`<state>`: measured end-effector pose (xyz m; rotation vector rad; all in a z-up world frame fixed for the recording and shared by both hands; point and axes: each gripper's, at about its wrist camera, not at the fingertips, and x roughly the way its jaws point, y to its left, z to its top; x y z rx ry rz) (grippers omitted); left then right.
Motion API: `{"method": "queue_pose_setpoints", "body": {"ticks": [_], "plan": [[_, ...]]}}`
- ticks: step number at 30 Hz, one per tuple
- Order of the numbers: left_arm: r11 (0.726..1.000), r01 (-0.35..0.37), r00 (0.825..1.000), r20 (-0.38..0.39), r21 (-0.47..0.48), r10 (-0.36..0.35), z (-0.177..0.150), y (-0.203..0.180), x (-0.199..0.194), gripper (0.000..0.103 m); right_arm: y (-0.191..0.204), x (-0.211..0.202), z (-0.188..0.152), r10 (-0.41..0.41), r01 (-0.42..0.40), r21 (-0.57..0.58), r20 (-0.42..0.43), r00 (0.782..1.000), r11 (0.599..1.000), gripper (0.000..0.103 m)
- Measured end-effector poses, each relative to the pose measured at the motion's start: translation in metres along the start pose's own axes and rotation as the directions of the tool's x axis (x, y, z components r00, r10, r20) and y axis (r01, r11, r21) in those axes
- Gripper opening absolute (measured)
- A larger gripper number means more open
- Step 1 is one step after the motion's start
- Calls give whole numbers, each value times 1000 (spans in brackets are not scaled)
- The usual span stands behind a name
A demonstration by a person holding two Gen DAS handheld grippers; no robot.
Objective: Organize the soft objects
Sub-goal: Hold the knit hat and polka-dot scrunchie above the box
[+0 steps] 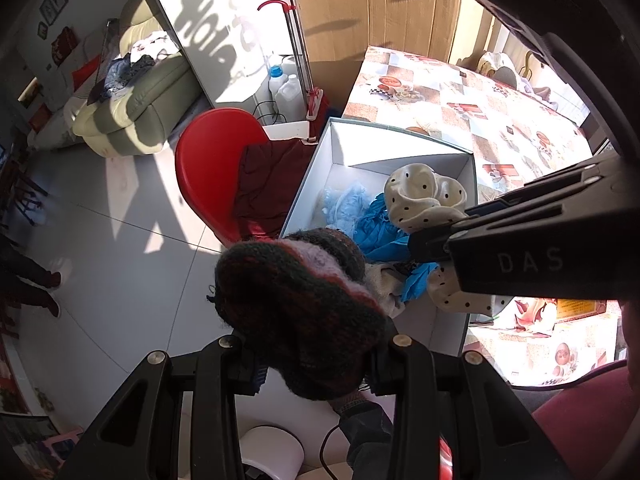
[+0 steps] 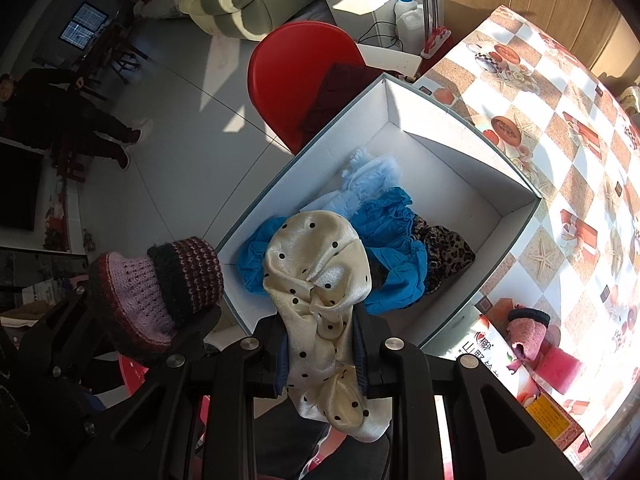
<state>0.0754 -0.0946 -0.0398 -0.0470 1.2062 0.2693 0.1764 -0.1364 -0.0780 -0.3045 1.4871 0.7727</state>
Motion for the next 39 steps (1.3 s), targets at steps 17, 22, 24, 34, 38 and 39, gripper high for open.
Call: {"method": "queue_pose_setpoints", "body": {"ticks": [17, 22, 24, 34, 38, 39], "plan": [[999, 36, 996, -80, 8, -35, 8, -9, 23, 40, -25, -3, -2, 17, -18, 64, 22, 1000, 998, 27], [999, 42, 994, -96, -11, -43, 12, -9, 31, 40, -34, -5, -3, 16, -19, 69, 31, 999, 997, 27], [999, 41, 994, -101, -29, -43, 12, -5, 33, 40, -37, -6, -2, 17, -20, 72, 37, 999, 997, 27], [990, 55, 980, -181, -131, -79, 9, 9, 52, 40, -50, -9, 4, 46, -54, 120, 72, 996, 991, 27], [993, 56, 976, -202, -104, -76, 13, 2, 56, 40, -54, -5, 4, 56, -65, 128, 70, 996, 990, 27], [994, 55, 976, -203, -97, -74, 15, 1, 57, 40, -54, -5, 6, 58, -67, 127, 71, 996, 990, 27]]}}
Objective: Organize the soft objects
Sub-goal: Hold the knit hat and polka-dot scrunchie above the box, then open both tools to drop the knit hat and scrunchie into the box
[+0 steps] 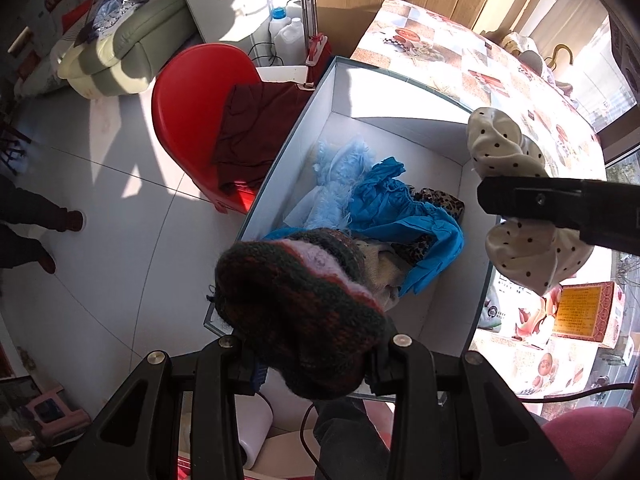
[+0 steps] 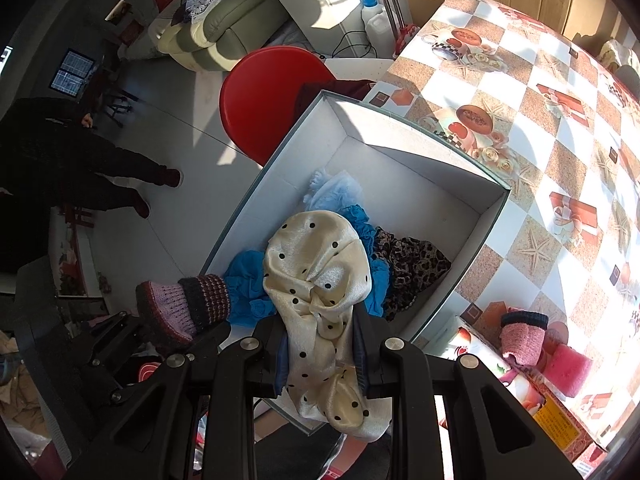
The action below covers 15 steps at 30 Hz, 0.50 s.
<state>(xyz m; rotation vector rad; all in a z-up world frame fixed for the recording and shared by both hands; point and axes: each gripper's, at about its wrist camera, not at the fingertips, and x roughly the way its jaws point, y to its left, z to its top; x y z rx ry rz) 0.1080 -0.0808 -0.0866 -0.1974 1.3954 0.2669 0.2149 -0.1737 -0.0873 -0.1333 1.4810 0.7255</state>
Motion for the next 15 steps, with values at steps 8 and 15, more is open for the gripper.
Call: {"method": "queue_pose_setpoints", "body": {"ticks": [8, 15], "plan": [[1000, -7, 1000, -8, -6, 7, 10, -5, 2, 43, -3, -4, 16, -9, 9, -8, 23, 1000, 1000, 27], [1000, -22, 1000, -2, -19, 22, 11, -9, 2, 53, -8, -1, 20, -3, 3, -6, 9, 1000, 1000, 34]]}}
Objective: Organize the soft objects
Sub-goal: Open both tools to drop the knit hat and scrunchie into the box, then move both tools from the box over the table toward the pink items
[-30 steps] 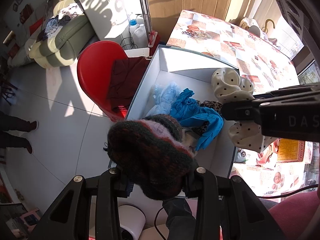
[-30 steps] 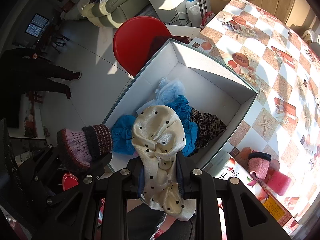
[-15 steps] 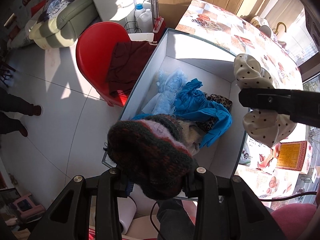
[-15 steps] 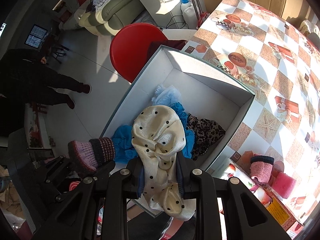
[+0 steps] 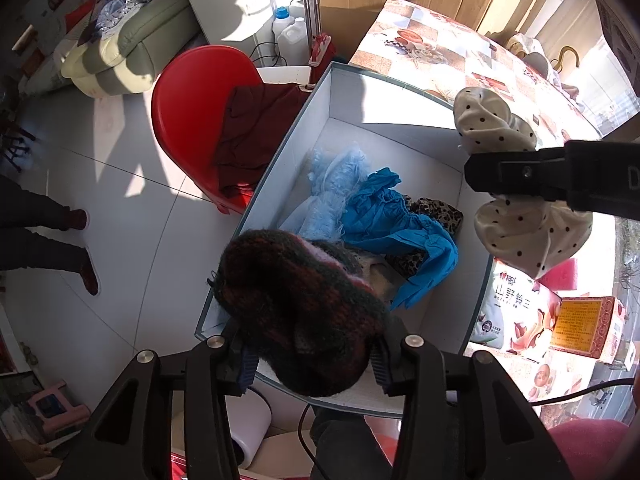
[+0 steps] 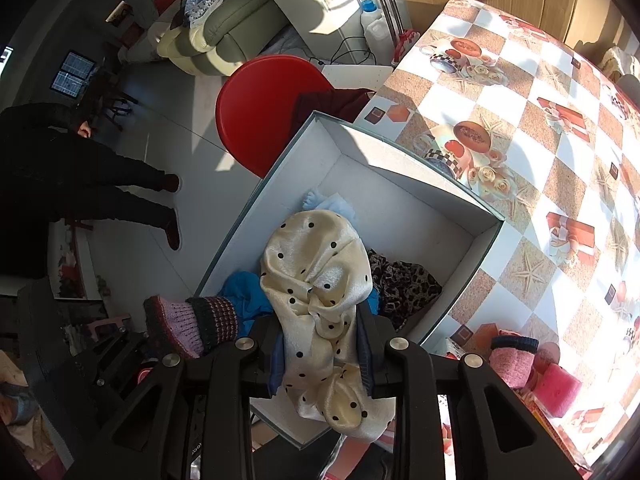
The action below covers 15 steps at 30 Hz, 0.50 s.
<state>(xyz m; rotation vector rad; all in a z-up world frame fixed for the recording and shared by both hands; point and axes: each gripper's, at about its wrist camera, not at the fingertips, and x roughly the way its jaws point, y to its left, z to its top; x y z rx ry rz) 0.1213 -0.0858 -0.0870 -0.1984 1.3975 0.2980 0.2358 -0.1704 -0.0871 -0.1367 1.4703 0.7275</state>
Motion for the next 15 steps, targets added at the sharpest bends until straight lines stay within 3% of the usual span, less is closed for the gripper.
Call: {"method": "queue_pose_setpoints", "body": {"ticks": [2, 4, 9, 11, 13, 15], "plan": [[1000, -3, 1000, 7, -1, 3, 0, -1, -1, 61, 0, -1, -1, 0, 0, -2, 2, 1000, 1000, 40], [1000, -10, 1000, 15, -3, 10, 0, -2, -3, 74, 0, -1, 0, -2, 2, -3, 1, 1000, 1000, 57], [999, 2, 999, 47, -35, 0, 1, 1, -8, 88, -2, -5, 0, 4, -4, 2, 11, 1000, 1000, 61], [999, -1, 999, 50, -50, 3, 1, 2, -9, 91, -4, -6, 1, 7, -7, 10, 9, 1000, 1000, 87], [998, -4, 999, 43, -66, 7, 2, 4, -8, 98, -6, -7, 1, 21, -21, 20, 9, 1000, 1000, 94], [996, 9, 999, 53, -88, -5, 2, 7, -8, 103, -8, -8, 0, 28, -28, 26, 7, 1000, 999, 94]]}}
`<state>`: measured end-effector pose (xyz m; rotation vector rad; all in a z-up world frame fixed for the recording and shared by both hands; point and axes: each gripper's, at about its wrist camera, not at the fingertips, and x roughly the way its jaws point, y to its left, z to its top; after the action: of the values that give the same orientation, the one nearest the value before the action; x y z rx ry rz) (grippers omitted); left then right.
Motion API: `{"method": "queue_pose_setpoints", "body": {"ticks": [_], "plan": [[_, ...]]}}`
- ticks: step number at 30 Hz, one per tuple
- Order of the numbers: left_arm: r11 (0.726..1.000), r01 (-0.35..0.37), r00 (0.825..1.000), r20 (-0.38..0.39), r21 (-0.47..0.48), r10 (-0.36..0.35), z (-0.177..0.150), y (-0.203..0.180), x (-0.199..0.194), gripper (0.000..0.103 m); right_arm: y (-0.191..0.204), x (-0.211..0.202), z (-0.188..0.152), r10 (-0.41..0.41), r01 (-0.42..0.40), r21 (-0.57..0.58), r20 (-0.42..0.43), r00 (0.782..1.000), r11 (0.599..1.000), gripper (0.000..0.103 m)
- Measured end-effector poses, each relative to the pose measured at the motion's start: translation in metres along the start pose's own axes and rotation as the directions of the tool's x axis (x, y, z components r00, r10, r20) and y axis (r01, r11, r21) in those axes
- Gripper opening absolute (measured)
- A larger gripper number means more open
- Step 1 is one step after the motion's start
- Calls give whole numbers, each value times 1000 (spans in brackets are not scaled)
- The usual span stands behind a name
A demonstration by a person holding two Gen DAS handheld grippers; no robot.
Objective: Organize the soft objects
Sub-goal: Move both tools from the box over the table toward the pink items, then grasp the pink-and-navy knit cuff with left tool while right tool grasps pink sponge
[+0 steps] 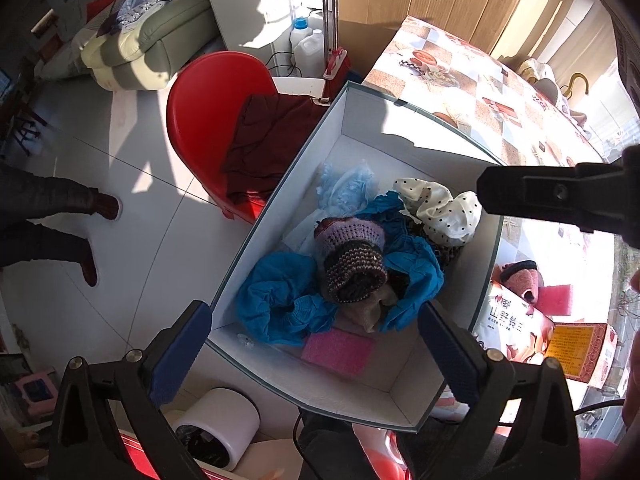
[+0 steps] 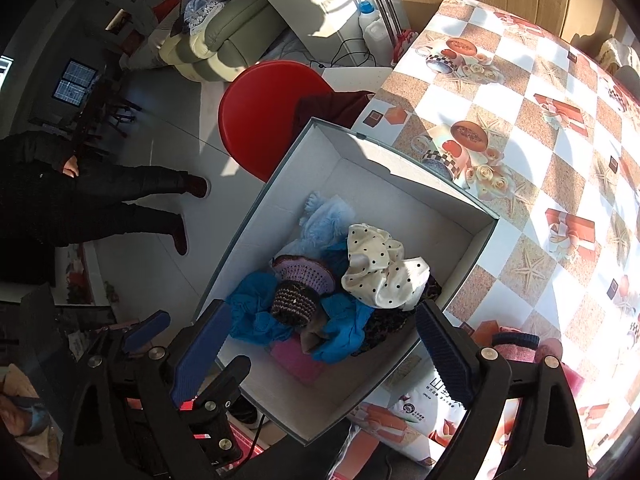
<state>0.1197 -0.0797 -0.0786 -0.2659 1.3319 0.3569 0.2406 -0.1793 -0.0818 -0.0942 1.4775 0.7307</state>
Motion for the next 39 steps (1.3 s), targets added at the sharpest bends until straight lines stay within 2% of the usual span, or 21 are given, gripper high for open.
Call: {"method": "queue_pose_setpoints", "body": {"ticks": [1, 2, 6, 11, 16, 20, 22, 26, 29, 34, 39], "plan": [[1000, 11, 1000, 6, -11, -11, 1, 1, -1, 103, -1, 0, 0, -3, 3, 0, -3, 1000, 1000, 102], [999, 26, 1000, 16, -23, -25, 1, 2, -3, 103, -2, 0, -1, -2, 2, -1, -4, 1000, 1000, 103], [996, 77, 996, 43, -52, -75, 6, 2, -11, 103, -12, -6, -5, 1, -1, 1, -13, 1000, 1000, 103], [994, 111, 993, 35, -19, -110, 8, -13, -16, 103, -49, -33, -7, -4, 6, 67, -30, 1000, 998, 103], [982, 162, 987, -5, 100, -162, 5, -54, -16, 103, -110, -69, -11, -57, 59, 169, -17, 998, 984, 103], [945, 191, 981, -30, 267, -191, 4, -107, -18, 103, -161, -78, -20, -119, 131, 216, -69, 990, 968, 103], [919, 193, 981, -48, 343, -189, 3, -134, -17, 103, -182, -73, -26, -150, 174, 218, -123, 981, 960, 103], [865, 219, 975, -122, 452, -183, -1, -187, -6, 103, -224, -52, -43, -159, 213, 225, -236, 959, 951, 103], [841, 225, 971, -185, 492, -152, -3, -220, 15, 103, -253, -27, -58, -156, 241, 236, -330, 931, 941, 103], [853, 226, 949, -303, 471, -84, 3, -255, 64, 103, -287, 9, -75, -38, 179, 299, -423, 905, 937, 103], [856, 193, 936, -350, 479, -15, 8, -272, 100, 103, -298, 32, -84, 32, 134, 310, -477, 878, 941, 103]]}}
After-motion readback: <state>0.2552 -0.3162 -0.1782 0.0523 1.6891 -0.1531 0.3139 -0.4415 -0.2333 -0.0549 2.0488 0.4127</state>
